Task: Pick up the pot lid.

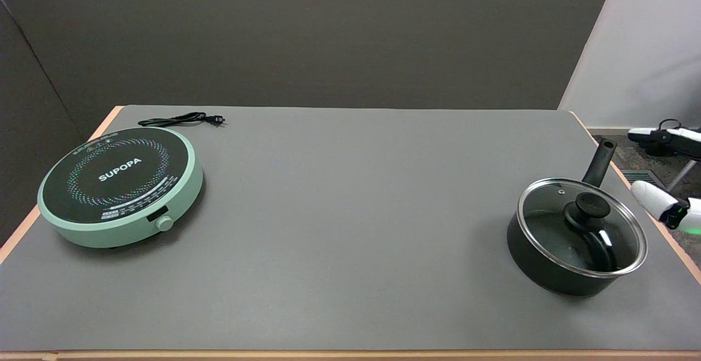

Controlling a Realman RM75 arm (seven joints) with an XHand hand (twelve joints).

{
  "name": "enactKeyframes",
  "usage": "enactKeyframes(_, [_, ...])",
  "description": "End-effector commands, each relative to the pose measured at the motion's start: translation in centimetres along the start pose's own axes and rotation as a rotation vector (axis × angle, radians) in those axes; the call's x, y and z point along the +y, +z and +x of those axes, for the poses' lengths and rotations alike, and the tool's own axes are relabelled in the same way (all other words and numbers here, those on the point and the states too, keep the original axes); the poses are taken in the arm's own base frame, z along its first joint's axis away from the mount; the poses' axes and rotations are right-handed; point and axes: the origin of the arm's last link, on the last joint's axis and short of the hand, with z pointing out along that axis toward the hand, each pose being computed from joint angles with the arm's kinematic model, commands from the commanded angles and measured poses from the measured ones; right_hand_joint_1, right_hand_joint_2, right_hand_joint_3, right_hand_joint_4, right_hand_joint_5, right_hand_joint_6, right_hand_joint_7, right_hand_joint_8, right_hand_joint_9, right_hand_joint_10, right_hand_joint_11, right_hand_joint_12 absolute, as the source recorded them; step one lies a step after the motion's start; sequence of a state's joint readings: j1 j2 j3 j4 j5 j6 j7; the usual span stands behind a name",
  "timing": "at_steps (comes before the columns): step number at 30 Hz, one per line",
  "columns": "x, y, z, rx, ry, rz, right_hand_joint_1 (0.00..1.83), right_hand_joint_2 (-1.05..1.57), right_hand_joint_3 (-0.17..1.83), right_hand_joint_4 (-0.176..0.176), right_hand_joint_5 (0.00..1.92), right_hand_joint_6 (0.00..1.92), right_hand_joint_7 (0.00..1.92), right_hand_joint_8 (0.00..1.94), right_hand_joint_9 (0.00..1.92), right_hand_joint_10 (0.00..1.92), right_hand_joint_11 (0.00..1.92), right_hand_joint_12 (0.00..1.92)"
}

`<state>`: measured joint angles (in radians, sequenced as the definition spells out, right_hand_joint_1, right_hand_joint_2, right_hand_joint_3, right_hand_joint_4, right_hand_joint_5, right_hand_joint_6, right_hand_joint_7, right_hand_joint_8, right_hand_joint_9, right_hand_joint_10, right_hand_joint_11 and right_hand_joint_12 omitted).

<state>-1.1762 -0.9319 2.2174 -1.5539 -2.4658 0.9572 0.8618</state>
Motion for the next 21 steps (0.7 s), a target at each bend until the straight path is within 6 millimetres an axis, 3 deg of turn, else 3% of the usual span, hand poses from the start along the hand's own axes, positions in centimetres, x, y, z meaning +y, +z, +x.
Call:
enactKeyframes(1, [1.5, -2.6, 0.0, -0.046, -0.045, -0.004, 0.51, 0.52, 0.91, 0.176, 0.55, 0.26, 0.64, 0.2, 0.63, 0.38, 0.42, 0.73])
enactKeyframes(8, [2.0, -3.4, 0.0, -0.071, -0.057, -0.025, 0.51, 0.51, 0.91, 0.176, 0.54, 0.26, 0.63, 0.19, 0.63, 0.37, 0.42, 0.73])
enactKeyframes(15, [1.5, -3.6, -2.7, -0.16, -0.011, -0.032, 0.51, 0.51, 0.91, 0.176, 0.54, 0.26, 0.63, 0.19, 0.63, 0.38, 0.42, 0.74])
enactKeyframes(21, [0.8, -2.5, -4.4, -0.208, -0.122, 0.018, 0.53, 0.5, 0.91, 0.176, 0.54, 0.26, 0.62, 0.19, 0.62, 0.37, 0.41, 0.74])
